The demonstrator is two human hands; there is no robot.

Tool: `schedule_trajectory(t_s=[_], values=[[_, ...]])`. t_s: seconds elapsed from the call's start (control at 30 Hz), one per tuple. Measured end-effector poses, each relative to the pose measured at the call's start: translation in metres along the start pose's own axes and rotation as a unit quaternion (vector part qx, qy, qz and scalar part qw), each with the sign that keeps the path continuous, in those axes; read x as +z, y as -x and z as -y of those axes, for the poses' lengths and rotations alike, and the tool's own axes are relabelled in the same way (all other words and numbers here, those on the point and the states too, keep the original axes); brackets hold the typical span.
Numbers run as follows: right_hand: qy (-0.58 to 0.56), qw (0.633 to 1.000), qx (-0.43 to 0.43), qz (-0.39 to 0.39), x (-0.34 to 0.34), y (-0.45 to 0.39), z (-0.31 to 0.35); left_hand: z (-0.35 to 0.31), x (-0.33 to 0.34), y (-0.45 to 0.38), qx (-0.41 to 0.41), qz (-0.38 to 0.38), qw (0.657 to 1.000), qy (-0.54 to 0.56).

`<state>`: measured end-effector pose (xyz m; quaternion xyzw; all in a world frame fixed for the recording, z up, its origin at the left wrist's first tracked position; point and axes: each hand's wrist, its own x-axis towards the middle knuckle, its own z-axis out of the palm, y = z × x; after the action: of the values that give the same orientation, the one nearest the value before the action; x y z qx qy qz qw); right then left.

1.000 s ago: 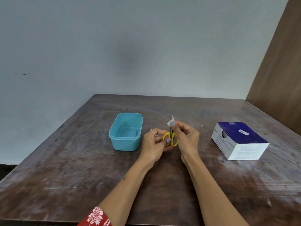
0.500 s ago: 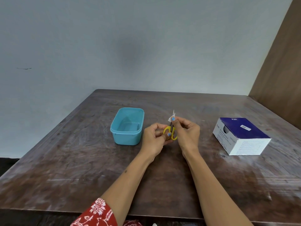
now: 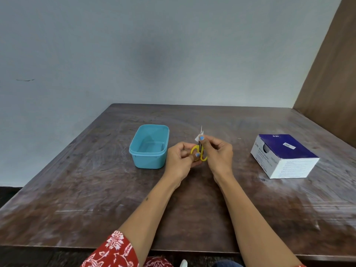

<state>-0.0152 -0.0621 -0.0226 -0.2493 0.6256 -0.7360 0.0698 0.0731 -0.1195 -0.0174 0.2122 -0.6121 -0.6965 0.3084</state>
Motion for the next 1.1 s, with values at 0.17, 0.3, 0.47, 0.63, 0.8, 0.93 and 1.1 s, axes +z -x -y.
schedule_trajectory(t_s=[0.17, 0.3, 0.47, 0.63, 0.8, 0.93, 1.1], values=[[-0.037, 0.999, -0.007, -0.036, -0.0023, -0.0004, 0.004, -0.0009, 0.0003, 0.0007, -0.036, 0.047, 0.998, -0.003], [-0.03, 0.999, -0.003, -0.016, -0.0018, 0.0004, 0.004, 0.0009, 0.0014, 0.0007, -0.008, 0.02, 1.0, -0.012], [-0.029, 0.999, 0.017, -0.029, -0.0016, 0.0, 0.0034, -0.0008, -0.0016, -0.0003, -0.057, 0.051, 0.997, 0.001], [-0.037, 0.997, 0.012, -0.063, -0.0027, -0.0015, 0.0047, -0.0004, 0.001, 0.0009, -0.054, 0.057, 0.997, -0.023], [-0.015, 0.999, -0.008, -0.047, -0.0007, 0.0018, 0.0069, -0.0013, -0.0009, -0.0006, -0.031, 0.04, 0.998, -0.038], [-0.021, 0.993, -0.021, -0.115, -0.0041, -0.0036, 0.0055, -0.0019, -0.0021, 0.0008, -0.068, 0.097, 0.991, -0.062], [0.004, 0.996, -0.021, -0.087, -0.0031, -0.0008, 0.0065, 0.001, -0.0002, 0.0001, -0.037, 0.052, 0.996, -0.056]])
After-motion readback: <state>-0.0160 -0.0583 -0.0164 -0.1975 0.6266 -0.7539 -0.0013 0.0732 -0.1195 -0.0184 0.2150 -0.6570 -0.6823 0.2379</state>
